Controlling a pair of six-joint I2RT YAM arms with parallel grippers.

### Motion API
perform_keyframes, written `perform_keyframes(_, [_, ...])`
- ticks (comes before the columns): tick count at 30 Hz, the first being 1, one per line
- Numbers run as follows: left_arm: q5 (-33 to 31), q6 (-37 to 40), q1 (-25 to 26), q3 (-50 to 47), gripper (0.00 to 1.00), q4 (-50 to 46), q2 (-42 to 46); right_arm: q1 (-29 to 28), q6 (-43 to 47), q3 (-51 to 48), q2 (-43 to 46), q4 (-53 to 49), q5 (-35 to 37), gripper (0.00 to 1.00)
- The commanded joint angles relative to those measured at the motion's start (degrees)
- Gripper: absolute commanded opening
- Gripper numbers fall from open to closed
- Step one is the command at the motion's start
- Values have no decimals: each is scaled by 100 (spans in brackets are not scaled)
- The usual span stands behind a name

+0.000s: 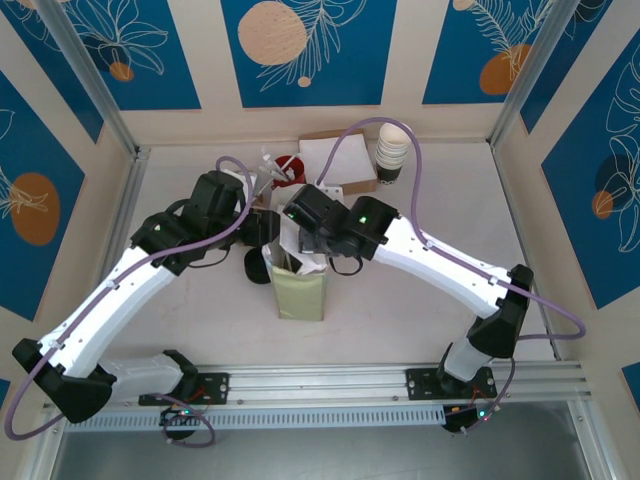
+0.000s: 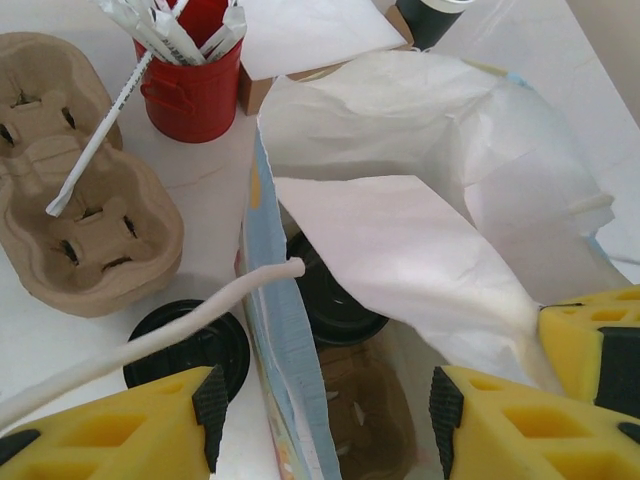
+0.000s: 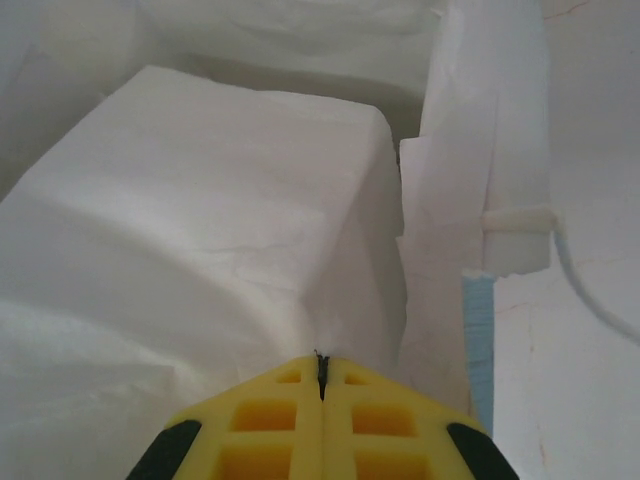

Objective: Pack the takeout coffee

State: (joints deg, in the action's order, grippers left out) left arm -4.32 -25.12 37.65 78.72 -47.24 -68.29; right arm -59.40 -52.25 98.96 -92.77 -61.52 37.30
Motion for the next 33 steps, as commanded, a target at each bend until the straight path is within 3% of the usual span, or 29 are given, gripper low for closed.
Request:
perform_keyframes(1, [147, -67, -100, -67, 57, 128, -35, -105, 104, 212, -39, -211, 586, 0])
perform_keyframes(8, [162, -150, -167, -100, 56, 123, 23, -125, 184, -28, -6, -53, 761, 0])
perform_keyframes(26, [509, -250, -256, 56, 60, 136, 158, -17, 497, -618, 319, 904, 285, 1])
perform_keyframes(33, [563, -291, -277, 73, 61, 146, 174, 129, 605, -663, 600, 1098, -217, 28])
